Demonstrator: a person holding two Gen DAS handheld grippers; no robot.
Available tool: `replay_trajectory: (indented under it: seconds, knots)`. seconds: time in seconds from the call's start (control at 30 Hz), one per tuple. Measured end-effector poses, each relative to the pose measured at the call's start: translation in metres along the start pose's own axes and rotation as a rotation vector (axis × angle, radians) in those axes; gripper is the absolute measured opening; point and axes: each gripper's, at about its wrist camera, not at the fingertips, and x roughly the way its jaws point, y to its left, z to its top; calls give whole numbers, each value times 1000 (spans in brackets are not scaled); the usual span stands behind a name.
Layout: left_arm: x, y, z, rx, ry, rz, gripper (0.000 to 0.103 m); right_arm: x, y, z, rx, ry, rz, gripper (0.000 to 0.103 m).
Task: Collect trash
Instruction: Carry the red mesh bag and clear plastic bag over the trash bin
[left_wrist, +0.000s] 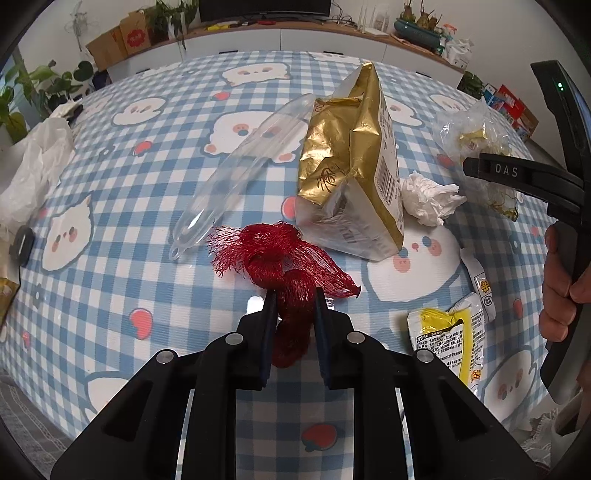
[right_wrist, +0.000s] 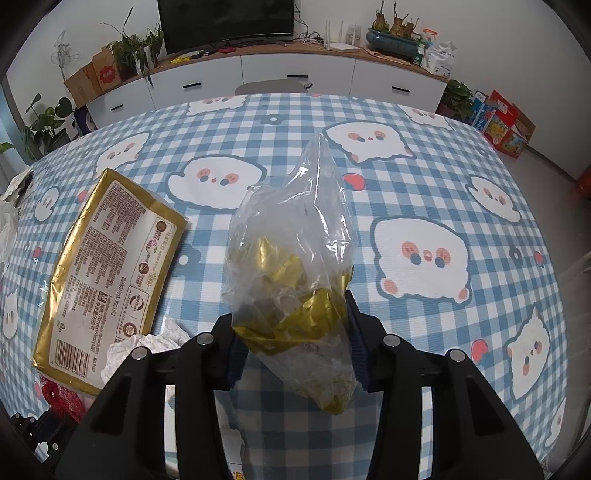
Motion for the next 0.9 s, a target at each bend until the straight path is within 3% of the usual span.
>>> replay_trajectory:
  seconds: [0.43, 0.9]
  knots:
    - [-30, -1, -11, 13, -55, -26, 19, -59, -9, -29, -3, -85, 1, 43]
    - [-78, 1, -65, 17, -99, -35, 19, -138, -7, -116, -24, -149, 6, 43]
